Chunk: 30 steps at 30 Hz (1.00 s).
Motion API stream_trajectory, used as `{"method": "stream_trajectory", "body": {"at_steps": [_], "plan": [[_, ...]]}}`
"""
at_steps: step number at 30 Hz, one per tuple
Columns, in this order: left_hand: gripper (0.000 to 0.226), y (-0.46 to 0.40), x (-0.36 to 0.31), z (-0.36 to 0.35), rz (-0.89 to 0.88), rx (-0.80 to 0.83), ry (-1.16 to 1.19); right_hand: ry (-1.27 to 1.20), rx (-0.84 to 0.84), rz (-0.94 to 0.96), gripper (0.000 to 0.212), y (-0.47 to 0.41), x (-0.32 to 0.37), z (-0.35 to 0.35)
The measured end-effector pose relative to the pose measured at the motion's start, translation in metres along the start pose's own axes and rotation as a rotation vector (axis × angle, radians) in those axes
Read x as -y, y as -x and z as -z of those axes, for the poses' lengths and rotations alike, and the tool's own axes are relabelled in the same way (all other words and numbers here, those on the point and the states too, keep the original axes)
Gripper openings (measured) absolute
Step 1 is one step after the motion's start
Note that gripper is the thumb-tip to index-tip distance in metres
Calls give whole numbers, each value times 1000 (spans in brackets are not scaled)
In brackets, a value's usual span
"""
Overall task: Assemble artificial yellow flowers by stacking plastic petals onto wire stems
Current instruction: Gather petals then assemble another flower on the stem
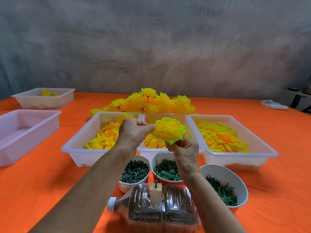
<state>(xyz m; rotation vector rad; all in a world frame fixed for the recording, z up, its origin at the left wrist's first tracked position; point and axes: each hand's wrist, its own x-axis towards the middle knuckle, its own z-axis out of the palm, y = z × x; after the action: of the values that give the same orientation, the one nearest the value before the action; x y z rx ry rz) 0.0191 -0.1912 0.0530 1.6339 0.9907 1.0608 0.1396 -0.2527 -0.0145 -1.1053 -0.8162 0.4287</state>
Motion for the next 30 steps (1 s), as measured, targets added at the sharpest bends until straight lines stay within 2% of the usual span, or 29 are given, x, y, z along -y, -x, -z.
{"method": "stream_trajectory", "body": {"at_steps": [2,6,8,12,17,24,30], "plan": [[21,-4,1,1,-3,-8,-12,49,18,24,7,-4,-2,1],[19,-19,3,-1,-60,-52,-52,110,71,35,36,-16,-4,-2],[17,-29,3,-3,-97,-94,-96,146,84,17,39,-24,-6,-6],[8,-52,10,-7,-111,-148,-103,197,99,-1,32,-47,-8,-13],[21,-84,21,-14,-16,-182,79,42,18,-103,24,-78,-13,-24],[28,-114,38,-26,26,-192,71,-46,-59,-199,21,-117,-29,-33],[30,-136,44,-33,44,-156,99,-1,-44,-209,11,-155,-33,-37]]}}
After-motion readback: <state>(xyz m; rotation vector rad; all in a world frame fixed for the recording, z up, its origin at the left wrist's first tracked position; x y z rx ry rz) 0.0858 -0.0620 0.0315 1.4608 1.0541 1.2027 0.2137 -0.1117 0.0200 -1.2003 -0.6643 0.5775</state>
